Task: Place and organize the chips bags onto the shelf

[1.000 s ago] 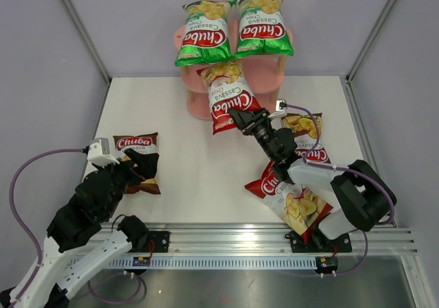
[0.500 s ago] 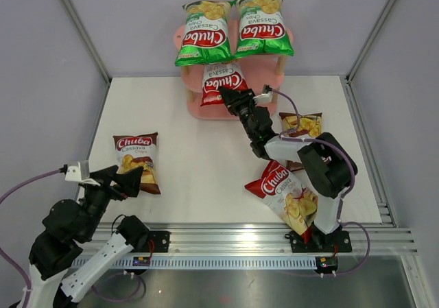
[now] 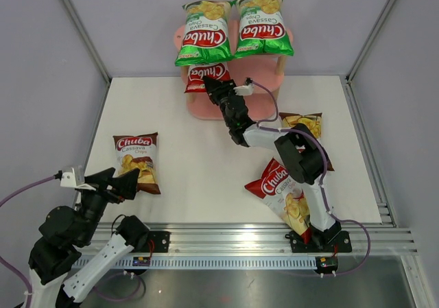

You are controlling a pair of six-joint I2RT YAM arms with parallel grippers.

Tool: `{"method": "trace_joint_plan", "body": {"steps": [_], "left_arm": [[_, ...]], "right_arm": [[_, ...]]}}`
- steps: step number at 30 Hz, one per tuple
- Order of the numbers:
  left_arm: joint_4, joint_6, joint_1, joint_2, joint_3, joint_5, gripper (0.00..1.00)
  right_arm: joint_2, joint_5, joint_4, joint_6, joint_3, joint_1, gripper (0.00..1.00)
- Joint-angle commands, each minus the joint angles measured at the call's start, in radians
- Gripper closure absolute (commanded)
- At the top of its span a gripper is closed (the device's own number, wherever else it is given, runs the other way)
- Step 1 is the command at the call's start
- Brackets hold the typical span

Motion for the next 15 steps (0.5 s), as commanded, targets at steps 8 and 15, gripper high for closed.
{"method": "trace_joint_plan", "body": {"steps": [8,15], "left_arm": [[0.035,0.018,-0.002,-0.043,-0.006,-0.019,0.01],[0.037,0.019,-0.002,-0.06,-0.007,-0.021,0.01]], "right_arm": [[0.033,0.062,-0.086,0.027,0.114,0.057,0.61],[-0.054,0.106,-0.126,0.021,0.025,0.061,0.31]]}}
